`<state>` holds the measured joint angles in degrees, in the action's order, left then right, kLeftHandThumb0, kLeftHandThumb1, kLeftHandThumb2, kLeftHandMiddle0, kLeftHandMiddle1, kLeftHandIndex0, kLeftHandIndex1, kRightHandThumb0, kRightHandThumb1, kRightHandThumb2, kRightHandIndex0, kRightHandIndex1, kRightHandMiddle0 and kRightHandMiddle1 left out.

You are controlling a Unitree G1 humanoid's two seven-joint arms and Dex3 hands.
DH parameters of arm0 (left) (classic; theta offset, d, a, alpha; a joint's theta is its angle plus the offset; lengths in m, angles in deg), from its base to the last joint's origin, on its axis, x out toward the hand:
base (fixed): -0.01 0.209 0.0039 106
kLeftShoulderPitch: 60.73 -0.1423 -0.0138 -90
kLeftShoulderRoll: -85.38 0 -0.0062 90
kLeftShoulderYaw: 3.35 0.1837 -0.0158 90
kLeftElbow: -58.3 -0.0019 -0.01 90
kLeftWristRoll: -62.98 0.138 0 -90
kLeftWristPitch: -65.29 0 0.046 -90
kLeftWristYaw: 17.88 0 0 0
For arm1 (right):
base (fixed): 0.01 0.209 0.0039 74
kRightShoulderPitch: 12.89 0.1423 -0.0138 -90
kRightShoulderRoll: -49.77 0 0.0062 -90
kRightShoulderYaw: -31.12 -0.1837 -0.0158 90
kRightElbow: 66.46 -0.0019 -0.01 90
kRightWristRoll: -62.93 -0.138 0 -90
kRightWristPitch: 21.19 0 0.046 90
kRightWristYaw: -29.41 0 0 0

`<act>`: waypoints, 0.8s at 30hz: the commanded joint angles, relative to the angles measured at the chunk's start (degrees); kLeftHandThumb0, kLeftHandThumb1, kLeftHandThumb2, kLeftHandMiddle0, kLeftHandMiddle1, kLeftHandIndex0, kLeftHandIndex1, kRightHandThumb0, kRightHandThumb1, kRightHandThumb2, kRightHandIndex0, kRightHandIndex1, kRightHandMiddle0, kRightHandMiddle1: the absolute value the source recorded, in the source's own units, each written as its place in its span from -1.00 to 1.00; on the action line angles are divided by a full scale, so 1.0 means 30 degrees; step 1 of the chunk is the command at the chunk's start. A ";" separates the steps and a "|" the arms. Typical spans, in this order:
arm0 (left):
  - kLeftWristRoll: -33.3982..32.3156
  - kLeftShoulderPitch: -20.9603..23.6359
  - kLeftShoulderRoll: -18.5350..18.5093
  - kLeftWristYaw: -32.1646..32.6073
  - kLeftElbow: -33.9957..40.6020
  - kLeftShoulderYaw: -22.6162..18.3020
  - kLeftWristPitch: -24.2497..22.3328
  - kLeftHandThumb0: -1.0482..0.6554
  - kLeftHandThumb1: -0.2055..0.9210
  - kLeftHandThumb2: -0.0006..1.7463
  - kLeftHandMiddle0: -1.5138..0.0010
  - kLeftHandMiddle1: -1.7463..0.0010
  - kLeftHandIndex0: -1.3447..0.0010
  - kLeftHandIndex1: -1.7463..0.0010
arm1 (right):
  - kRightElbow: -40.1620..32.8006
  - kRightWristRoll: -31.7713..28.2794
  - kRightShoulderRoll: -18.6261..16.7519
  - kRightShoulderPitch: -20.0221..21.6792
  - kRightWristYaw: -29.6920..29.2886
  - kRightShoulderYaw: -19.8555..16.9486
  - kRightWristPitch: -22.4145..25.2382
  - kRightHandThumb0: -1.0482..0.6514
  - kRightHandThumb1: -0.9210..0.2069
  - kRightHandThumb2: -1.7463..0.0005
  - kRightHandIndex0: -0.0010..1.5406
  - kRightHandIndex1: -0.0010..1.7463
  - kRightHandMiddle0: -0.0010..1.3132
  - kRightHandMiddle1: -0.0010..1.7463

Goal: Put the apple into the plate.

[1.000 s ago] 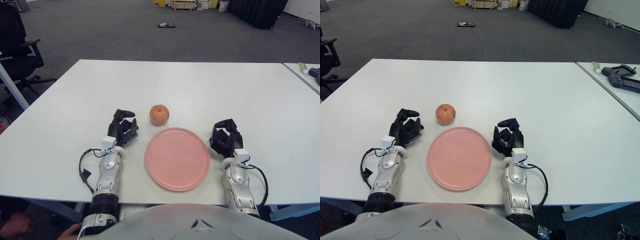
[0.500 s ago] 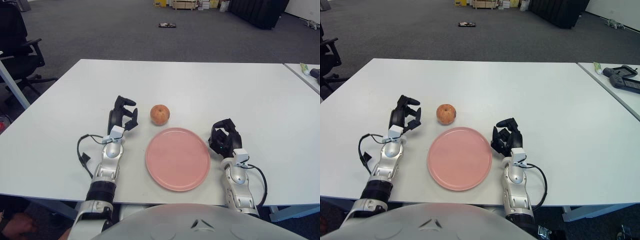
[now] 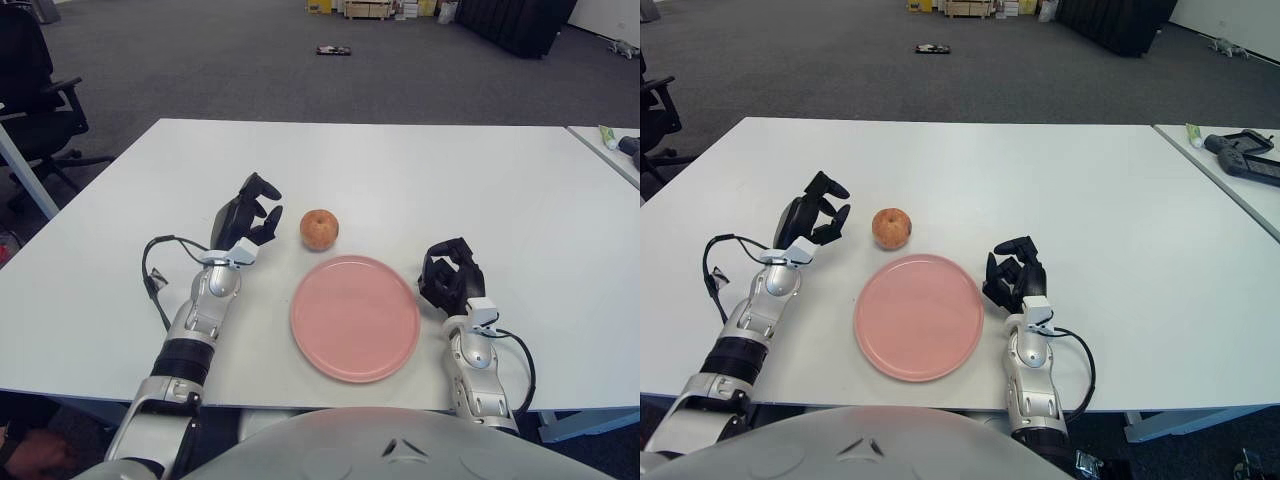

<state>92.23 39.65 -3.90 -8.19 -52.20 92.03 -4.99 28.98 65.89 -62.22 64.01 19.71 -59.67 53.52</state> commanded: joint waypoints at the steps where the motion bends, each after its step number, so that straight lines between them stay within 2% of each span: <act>1: 0.0968 0.1157 -0.0855 -0.0810 -0.0362 0.0807 -0.0881 -0.58 0.72 -0.29 0.94 -0.25 0.95 -0.37 | -0.0184 -0.0146 -0.0115 0.0170 -0.0028 -0.0070 0.0182 -0.23 -0.45 -0.09 -0.02 1.00 -0.41 1.00; 2: 0.1159 0.1369 -0.0962 -0.0935 -0.0473 0.1018 -0.1022 -0.64 0.65 -0.30 0.96 -0.09 0.97 -0.19 | -0.0191 -0.0161 -0.0129 0.0166 -0.0040 -0.0081 0.0202 -0.23 -0.44 -0.10 -0.03 1.00 -0.40 1.00; 4: 0.1387 0.1680 -0.1119 -0.1131 -0.0659 0.1379 -0.1173 -0.70 0.59 -0.31 0.98 0.05 0.98 -0.03 | -0.0202 -0.0135 -0.0155 0.0161 -0.0093 -0.0086 0.0222 -0.23 -0.44 -0.10 -0.04 1.00 -0.40 1.00; 6: 0.1607 0.1983 -0.1247 -0.1321 -0.0886 0.1763 -0.1260 -0.77 0.55 -0.33 0.99 0.31 0.99 0.24 | -0.0200 -0.0083 -0.0169 0.0162 -0.0162 -0.0092 0.0220 -0.24 -0.44 -0.10 -0.04 1.00 -0.40 1.00; 10: 0.2155 0.2880 -0.1270 -0.1409 -0.1897 0.2619 -0.1413 -0.85 0.55 -0.37 1.00 0.58 1.00 0.52 | -0.0182 0.0009 -0.0195 0.0164 -0.0283 -0.0090 0.0178 -0.24 -0.44 -0.10 -0.05 1.00 -0.40 1.00; 12: 0.2680 0.3449 -0.1360 -0.1517 -0.2554 0.3220 -0.1533 -0.93 0.64 -0.44 1.00 0.81 1.00 0.78 | -0.0138 0.0078 -0.0190 0.0180 -0.0381 -0.0085 0.0067 -0.23 -0.44 -0.10 -0.05 1.00 -0.40 1.00; 15: 0.3190 0.4071 -0.1496 -0.1528 -0.3447 0.3877 -0.1574 -0.98 0.75 -0.55 1.00 0.94 1.00 0.93 | -0.0091 0.0137 -0.0180 0.0187 -0.0484 -0.0051 -0.0062 -0.24 -0.44 -0.10 -0.05 1.00 -0.40 1.00; 21: 0.3815 0.5016 -0.1654 -0.1300 -0.5226 0.4972 -0.1218 -1.00 0.89 -0.67 1.00 0.99 1.00 0.99 | -0.0083 0.0025 -0.0185 0.0157 -0.0480 -0.0035 -0.0226 -0.24 -0.43 -0.10 -0.05 1.00 -0.40 1.00; 24: 0.4136 0.5592 -0.1498 -0.0704 -0.6896 0.5622 -0.0674 -1.00 0.94 -0.73 1.00 1.00 1.00 1.00 | -0.0072 -0.0013 -0.0158 0.0137 -0.0458 -0.0058 -0.0284 -0.24 -0.43 -0.11 -0.05 1.00 -0.40 1.00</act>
<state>103.35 54.36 -7.64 -11.80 -68.90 107.29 -8.00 28.97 66.06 -62.23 63.99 18.46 -59.74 53.48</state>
